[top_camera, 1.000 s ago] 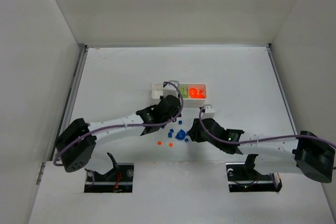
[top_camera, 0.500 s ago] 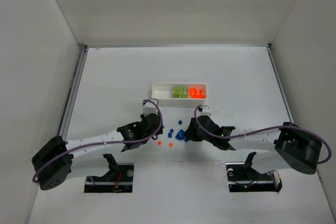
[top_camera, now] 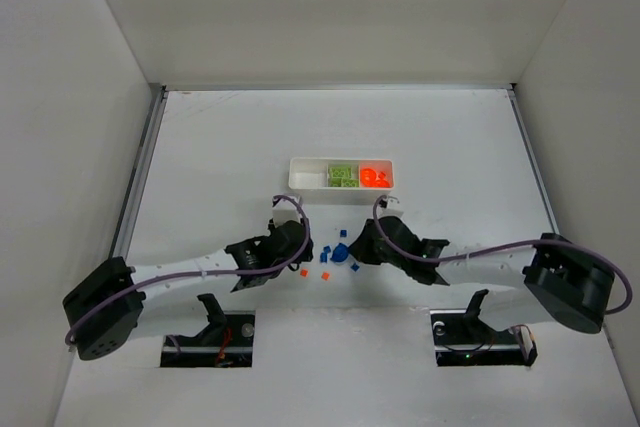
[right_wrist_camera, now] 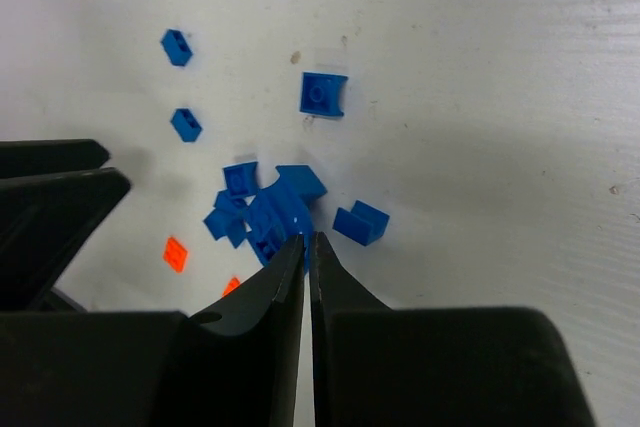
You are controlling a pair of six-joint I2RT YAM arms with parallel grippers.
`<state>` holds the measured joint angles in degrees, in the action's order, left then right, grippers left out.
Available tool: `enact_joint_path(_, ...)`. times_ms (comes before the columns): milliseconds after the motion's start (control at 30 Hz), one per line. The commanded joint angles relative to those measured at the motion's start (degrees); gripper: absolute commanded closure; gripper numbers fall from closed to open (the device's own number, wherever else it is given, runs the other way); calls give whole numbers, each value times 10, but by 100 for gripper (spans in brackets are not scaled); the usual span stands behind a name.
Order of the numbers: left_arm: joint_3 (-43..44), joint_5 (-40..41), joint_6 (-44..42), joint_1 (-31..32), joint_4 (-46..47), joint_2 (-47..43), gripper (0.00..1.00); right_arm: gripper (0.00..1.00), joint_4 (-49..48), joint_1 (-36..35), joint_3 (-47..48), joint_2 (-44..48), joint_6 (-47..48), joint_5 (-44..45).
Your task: Sort the legos into containers by color
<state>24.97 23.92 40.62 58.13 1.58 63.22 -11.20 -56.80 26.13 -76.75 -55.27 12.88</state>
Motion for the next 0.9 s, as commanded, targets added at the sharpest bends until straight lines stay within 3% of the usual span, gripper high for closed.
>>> enact_joint_path(0, -6, -3, 4, -2, 36, 11, 62, 88, -23, 4, 14, 36, 4, 4)
enact_joint_path(267, 0, -5, 2, -15, 70, 40, 61, 86, 40, 5, 45, 53, 25, 21)
enact_joint_path(400, 4, -12, 0, -15, 70, 52, 61, 65, 64, 8, 57, 13, 28, 21)
enact_joint_path(567, 7, -12, -4, -15, 73, 66, 61, 61, 81, 3, 86, -31, 31, 16)
enact_joint_path(667, 10, -12, -9, -14, 73, 73, 61, 48, 82, -2, 97, -49, 34, 14)
enact_joint_path(867, 10, -12, -17, -17, 73, 73, 61, 35, 90, -21, 110, -59, 36, 12)
